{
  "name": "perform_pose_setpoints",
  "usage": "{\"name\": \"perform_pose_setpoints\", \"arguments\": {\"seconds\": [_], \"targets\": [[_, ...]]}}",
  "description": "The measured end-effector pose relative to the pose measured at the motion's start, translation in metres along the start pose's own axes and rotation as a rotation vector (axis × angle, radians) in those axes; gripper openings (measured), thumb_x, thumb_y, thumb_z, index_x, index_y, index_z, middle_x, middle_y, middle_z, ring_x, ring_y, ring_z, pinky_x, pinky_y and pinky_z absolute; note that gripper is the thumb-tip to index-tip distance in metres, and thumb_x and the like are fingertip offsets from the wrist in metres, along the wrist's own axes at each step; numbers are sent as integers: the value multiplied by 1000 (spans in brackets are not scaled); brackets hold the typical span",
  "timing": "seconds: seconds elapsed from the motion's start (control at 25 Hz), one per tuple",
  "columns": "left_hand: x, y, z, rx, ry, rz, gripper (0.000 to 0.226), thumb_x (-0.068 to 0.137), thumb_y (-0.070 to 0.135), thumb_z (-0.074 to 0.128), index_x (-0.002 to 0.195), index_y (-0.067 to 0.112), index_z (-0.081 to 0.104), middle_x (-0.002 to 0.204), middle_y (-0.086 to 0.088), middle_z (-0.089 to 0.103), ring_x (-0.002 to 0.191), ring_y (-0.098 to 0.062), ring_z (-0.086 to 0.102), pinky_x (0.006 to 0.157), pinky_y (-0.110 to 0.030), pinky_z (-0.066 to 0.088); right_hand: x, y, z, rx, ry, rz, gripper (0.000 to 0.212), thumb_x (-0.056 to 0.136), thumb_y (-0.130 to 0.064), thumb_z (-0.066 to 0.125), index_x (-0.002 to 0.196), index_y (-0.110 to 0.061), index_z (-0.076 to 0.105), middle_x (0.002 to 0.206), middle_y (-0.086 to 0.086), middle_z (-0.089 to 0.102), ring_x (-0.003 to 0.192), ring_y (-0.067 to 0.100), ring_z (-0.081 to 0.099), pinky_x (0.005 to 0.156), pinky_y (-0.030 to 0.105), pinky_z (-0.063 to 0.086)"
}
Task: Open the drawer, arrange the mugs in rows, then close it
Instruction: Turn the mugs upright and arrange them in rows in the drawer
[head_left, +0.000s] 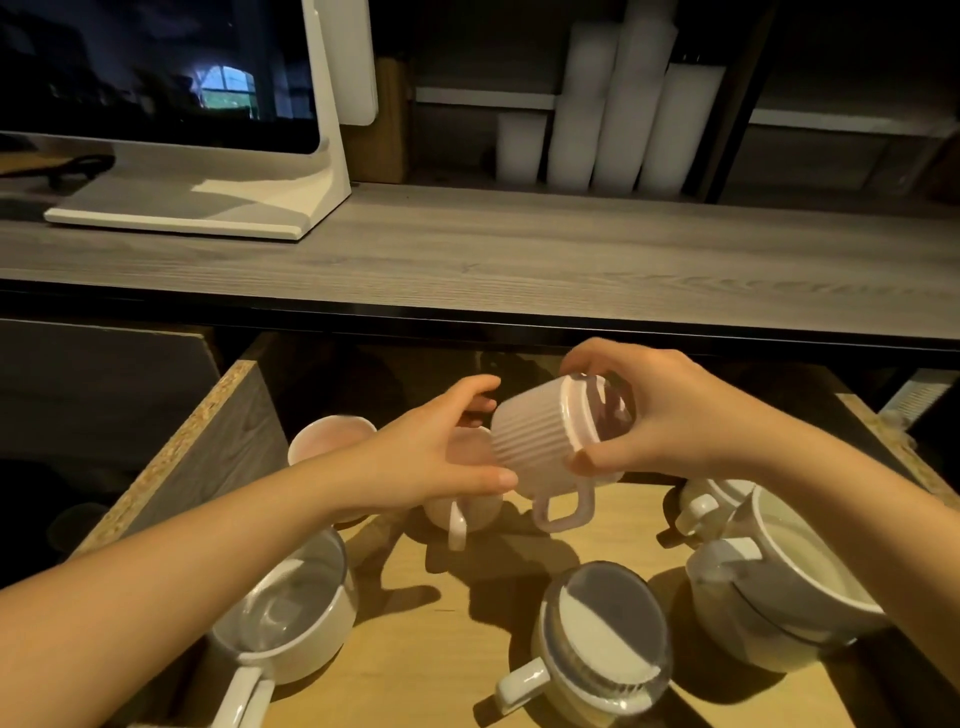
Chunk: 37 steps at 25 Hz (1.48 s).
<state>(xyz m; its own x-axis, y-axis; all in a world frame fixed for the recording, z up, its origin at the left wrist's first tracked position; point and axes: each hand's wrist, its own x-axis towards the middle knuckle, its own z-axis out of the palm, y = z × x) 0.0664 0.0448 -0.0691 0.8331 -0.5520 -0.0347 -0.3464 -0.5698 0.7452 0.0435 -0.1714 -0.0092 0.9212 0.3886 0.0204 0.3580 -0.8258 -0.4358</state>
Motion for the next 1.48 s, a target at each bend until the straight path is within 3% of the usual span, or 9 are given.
{"name": "perform_pose_setpoints", "arguments": {"seconds": [0.16,0.36,0.52,0.64,0.92,1.08,1.28,1.36,1.48], "targets": [[0,1,2,-76,-3,62,93,58,55,70,137,32,27,130,14,45,120,-5,47,98,-30,48,-1,0,-3,170,-5,-57,61,66,-27,78,114,-36,41,106,-17,54,92,6,60,73,17,56],[-2,3,1,-33,139,69,73,64,31,83,124,29,40,119,13,51,111,-6,51,90,-23,49,2,8,1,260,-90,-49,63,66,-21,78,116,-34,42,114,-12,54,103,13,60,84,32,57],[-3,10,-1,-44,262,112,73,63,28,84,122,31,42,120,11,49,110,-7,51,85,-18,47,3,14,5,250,-164,-35,63,72,-22,76,123,-36,41,120,-14,54,111,7,55,91,30,52],[-4,16,2,42,307,123,77,62,33,84,126,33,40,123,10,42,109,-7,45,82,-15,44,5,11,6,238,-181,-58,50,82,-30,65,129,-31,47,124,-13,58,112,2,55,97,27,48],[-6,30,10,164,350,100,87,63,41,81,136,32,34,127,13,34,111,-5,38,82,-15,39,4,-6,7,292,-71,96,33,91,-37,46,119,-25,60,108,-5,67,98,9,64,80,27,57],[-5,42,16,254,308,117,88,64,46,79,138,31,33,129,14,33,111,-3,34,88,-23,42,8,-6,14,133,58,157,28,91,-29,53,111,-15,67,93,4,71,81,17,69,72,33,60],[10,60,8,279,175,84,88,68,46,76,141,28,29,138,10,31,119,-8,36,89,-21,40,12,9,8,97,113,208,22,92,-17,52,98,-7,70,91,13,71,77,23,70,70,39,60],[19,65,1,289,68,72,83,74,43,73,142,26,28,140,7,34,120,-7,39,87,-15,37,12,19,6,80,123,231,20,92,-15,52,95,-6,69,91,12,69,73,19,67,63,31,60],[30,55,-1,407,-80,-36,78,79,41,69,143,26,27,146,4,34,128,-13,39,95,-21,36,11,34,7,-5,97,272,19,91,-11,53,103,-5,67,89,7,63,73,18,60,52,17,46]]}}
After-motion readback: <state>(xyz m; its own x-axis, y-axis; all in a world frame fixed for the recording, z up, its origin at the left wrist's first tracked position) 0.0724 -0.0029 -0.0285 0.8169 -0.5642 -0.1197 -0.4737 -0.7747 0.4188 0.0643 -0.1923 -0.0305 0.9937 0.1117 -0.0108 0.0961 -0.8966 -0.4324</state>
